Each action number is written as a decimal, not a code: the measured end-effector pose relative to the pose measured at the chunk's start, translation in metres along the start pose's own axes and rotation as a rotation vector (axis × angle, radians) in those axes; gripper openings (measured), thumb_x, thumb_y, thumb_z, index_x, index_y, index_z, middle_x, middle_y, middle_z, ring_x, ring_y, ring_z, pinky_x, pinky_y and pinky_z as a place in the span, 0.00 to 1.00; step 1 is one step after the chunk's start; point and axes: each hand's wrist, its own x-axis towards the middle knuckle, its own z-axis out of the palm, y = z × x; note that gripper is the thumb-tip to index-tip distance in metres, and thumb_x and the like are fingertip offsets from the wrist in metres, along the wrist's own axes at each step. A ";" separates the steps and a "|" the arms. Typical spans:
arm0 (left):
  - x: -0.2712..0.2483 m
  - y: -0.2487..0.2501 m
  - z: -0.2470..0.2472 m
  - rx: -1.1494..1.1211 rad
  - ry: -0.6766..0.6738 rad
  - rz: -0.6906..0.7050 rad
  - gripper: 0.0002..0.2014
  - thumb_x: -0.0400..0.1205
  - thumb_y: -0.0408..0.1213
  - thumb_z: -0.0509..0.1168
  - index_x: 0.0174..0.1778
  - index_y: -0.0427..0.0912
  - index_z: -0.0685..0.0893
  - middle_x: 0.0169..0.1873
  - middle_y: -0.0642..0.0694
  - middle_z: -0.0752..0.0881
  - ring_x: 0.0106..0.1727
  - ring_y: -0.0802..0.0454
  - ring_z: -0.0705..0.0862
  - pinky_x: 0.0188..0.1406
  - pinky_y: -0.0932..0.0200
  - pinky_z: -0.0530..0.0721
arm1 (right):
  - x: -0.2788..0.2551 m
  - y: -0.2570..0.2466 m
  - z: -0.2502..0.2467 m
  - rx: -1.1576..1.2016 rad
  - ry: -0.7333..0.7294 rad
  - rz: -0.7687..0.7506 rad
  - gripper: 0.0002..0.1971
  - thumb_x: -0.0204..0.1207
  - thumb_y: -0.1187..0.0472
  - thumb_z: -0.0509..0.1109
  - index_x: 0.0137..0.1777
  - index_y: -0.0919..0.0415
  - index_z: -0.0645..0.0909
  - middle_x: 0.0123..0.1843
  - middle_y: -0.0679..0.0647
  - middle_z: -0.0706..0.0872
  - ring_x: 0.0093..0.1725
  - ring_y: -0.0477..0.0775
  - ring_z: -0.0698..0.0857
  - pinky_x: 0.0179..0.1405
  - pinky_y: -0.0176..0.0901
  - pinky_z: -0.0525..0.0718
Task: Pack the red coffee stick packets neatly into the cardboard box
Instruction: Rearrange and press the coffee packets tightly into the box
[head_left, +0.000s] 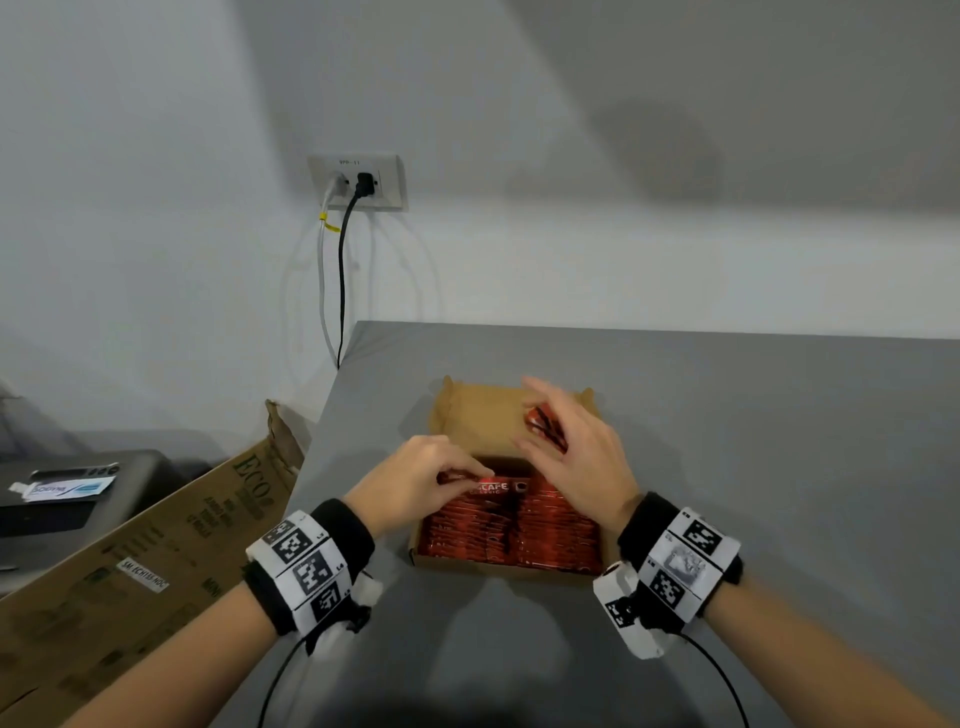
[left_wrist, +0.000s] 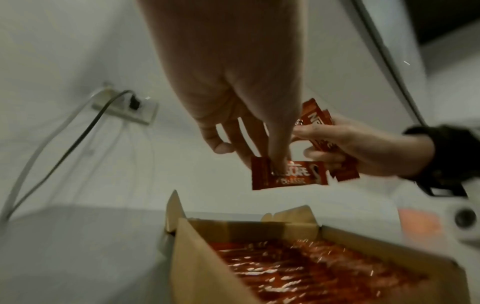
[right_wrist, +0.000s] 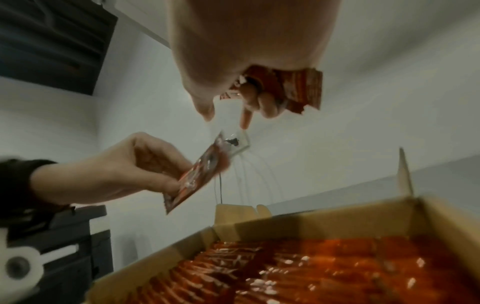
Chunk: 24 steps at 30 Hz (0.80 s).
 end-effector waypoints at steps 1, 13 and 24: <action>-0.001 -0.001 -0.001 0.022 -0.025 0.010 0.11 0.78 0.36 0.70 0.56 0.46 0.89 0.39 0.62 0.80 0.40 0.75 0.76 0.45 0.80 0.72 | -0.001 0.000 -0.001 -0.084 -0.064 -0.066 0.19 0.76 0.50 0.69 0.66 0.51 0.76 0.53 0.45 0.84 0.48 0.42 0.83 0.50 0.40 0.84; -0.007 -0.004 0.007 -0.055 -0.155 -0.069 0.15 0.75 0.44 0.74 0.58 0.50 0.86 0.47 0.59 0.83 0.47 0.66 0.80 0.51 0.71 0.78 | -0.019 0.005 0.007 -0.303 -0.540 -0.004 0.08 0.79 0.53 0.65 0.49 0.55 0.84 0.46 0.50 0.88 0.45 0.52 0.85 0.40 0.43 0.78; -0.014 -0.018 0.023 0.425 -0.430 -0.124 0.20 0.73 0.55 0.70 0.55 0.48 0.81 0.50 0.55 0.84 0.53 0.56 0.81 0.58 0.61 0.70 | -0.038 0.001 0.014 -0.051 -0.439 0.167 0.08 0.77 0.51 0.69 0.45 0.54 0.84 0.44 0.47 0.89 0.43 0.46 0.86 0.44 0.46 0.84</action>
